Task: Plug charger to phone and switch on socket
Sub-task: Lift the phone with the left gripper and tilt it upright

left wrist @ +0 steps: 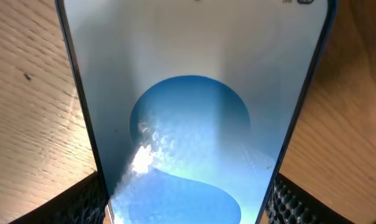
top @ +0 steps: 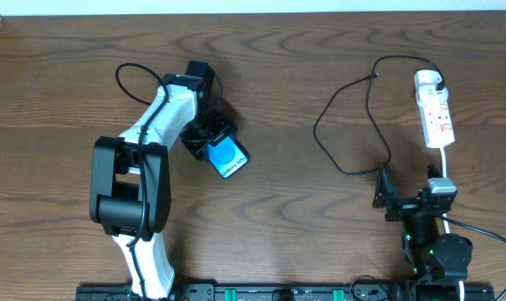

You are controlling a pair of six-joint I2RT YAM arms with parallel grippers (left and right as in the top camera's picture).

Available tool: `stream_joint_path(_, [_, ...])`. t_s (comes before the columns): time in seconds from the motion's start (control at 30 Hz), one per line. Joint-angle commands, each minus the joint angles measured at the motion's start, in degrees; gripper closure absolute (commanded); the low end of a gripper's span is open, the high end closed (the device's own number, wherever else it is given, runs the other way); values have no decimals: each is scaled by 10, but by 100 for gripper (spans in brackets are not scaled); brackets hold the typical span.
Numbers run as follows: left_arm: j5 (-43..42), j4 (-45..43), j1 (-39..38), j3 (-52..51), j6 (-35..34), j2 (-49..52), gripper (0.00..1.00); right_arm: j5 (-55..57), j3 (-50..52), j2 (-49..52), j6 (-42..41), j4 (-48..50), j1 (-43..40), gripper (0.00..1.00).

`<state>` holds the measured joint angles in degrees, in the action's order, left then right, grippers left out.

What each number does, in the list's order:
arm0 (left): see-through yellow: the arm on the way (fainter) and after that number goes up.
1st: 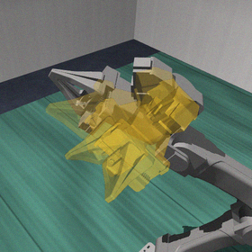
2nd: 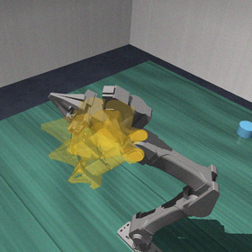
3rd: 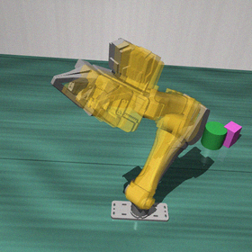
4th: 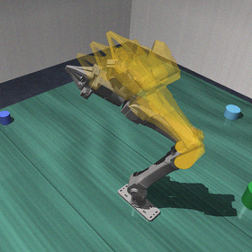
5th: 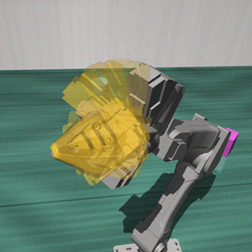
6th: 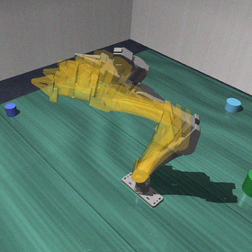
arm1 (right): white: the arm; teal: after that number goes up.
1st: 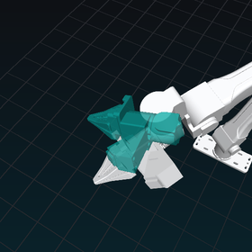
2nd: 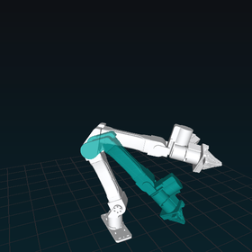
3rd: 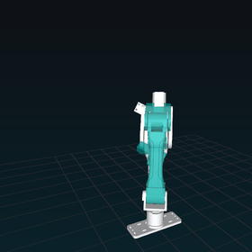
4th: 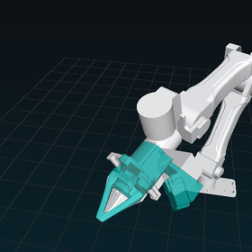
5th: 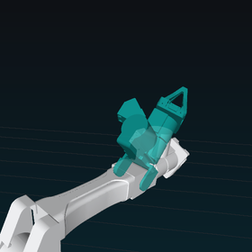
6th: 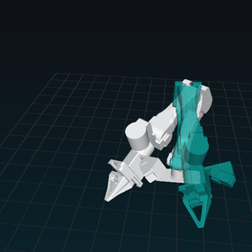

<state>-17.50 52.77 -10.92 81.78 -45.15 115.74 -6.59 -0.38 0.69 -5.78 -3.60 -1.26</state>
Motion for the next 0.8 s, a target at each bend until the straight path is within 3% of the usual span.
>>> stream_joint_path(0.0, [-42, 7, 3, 10, 17, -17, 40, 3, 1, -2, 7, -2, 0, 1])
stream_joint_path(0.77, [-246, 10, 3, 10, 21, -27, 40, 3, 1, -2, 7, -2, 0, 1])
